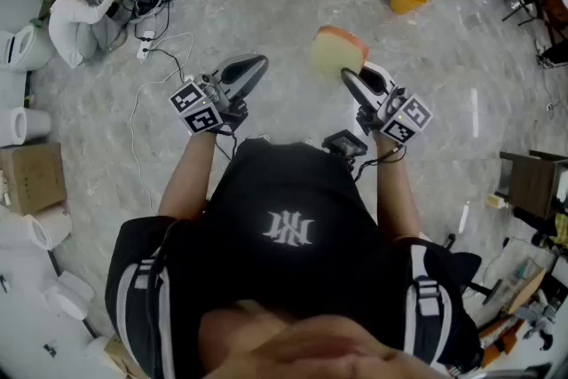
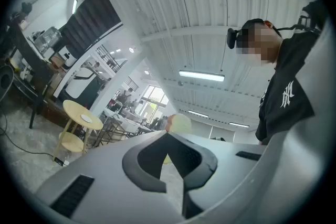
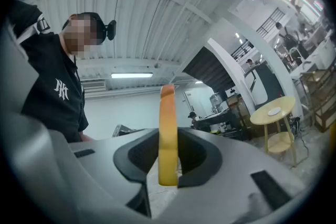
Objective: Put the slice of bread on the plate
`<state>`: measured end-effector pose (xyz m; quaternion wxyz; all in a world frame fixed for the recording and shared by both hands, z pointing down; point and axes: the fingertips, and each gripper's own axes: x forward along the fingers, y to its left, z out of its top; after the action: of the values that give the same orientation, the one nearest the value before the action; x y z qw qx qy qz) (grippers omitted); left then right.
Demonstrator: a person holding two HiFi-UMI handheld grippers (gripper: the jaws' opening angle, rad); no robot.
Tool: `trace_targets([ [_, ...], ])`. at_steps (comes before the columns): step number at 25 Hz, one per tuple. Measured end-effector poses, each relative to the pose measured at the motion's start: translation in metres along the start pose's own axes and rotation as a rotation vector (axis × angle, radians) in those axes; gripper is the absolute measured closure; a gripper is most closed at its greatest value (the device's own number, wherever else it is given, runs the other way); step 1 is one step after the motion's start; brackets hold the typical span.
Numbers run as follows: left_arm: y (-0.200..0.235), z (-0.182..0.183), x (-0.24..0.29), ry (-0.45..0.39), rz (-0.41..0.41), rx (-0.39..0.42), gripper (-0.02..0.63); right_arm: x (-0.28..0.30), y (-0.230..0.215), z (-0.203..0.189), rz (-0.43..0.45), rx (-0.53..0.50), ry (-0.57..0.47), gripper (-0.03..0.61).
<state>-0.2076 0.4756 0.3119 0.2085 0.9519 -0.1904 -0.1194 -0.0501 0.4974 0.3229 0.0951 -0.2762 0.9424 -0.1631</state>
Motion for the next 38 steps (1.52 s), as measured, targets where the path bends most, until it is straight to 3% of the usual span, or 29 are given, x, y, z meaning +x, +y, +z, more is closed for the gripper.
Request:
trace_targets([
  [13,0.005,-0.009,0.007,0.065,0.021,0.051,0.604,0.007,-0.005,-0.009,-0.039,-0.060,0.056,0.488],
  [20,0.003,-0.023,0.022,0.082,0.010,0.049,0.604,-0.008,-0.011,-0.005,-0.065,-0.031,0.008,0.482],
  [38,-0.022,-0.050,0.063,0.119,0.008,0.047,0.604,-0.063,-0.032,0.003,-0.095,-0.034,0.005,0.483],
])
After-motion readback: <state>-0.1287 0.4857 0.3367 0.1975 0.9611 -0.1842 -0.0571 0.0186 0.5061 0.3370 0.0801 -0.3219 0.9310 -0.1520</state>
